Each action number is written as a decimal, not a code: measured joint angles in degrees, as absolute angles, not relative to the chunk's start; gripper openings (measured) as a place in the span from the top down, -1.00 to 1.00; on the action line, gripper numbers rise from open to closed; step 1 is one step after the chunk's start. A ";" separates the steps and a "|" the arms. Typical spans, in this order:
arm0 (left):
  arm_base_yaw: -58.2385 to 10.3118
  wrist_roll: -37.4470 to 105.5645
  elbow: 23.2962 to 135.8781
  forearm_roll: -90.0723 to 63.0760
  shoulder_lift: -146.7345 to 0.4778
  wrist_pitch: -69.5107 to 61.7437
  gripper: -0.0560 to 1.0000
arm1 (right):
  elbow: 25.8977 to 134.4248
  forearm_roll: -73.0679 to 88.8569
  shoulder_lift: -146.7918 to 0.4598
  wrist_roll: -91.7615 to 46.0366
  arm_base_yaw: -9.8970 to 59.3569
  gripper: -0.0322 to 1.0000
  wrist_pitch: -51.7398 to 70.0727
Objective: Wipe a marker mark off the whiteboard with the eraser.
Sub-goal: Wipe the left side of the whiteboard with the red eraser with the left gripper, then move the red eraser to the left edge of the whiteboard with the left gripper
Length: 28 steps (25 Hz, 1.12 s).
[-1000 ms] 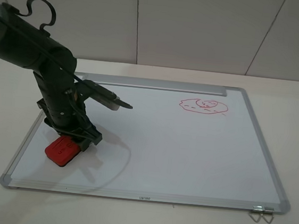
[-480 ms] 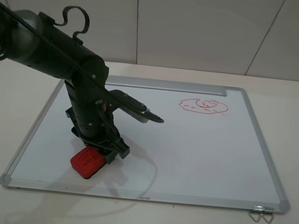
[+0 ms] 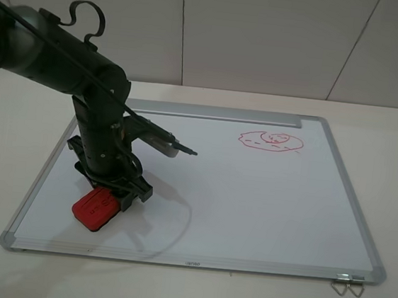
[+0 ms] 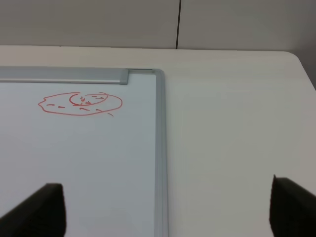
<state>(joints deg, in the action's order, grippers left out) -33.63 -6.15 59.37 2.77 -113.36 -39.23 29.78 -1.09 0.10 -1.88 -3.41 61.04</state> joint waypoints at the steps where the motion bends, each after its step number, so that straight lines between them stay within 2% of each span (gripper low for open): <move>1: -32.67 -6.15 59.17 3.17 -113.36 -39.23 -0.19 | 29.78 -1.09 0.10 -1.88 -3.41 -0.43 61.04; 10: -20.42 -7.47 54.93 6.54 -111.65 -35.90 -0.19 | 29.78 -1.09 0.10 -1.88 -3.41 -0.43 61.04; 15: -19.90 -10.68 54.11 7.25 -109.05 -35.28 -0.19 | 29.78 -1.09 0.10 -1.88 -3.41 -0.43 61.04; 22: -19.80 -20.18 53.03 7.24 -96.29 -37.27 -0.19 | 29.78 -1.09 0.10 -1.88 -3.41 -0.43 61.04; 28: -19.80 -24.34 45.30 6.93 -91.07 -37.57 -0.19 | 29.78 -1.09 0.10 -1.88 -3.41 -0.43 61.04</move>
<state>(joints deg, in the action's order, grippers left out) -19.80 -24.34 45.30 6.93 -91.07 -37.57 29.78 -1.09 0.10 -1.88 -3.41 61.04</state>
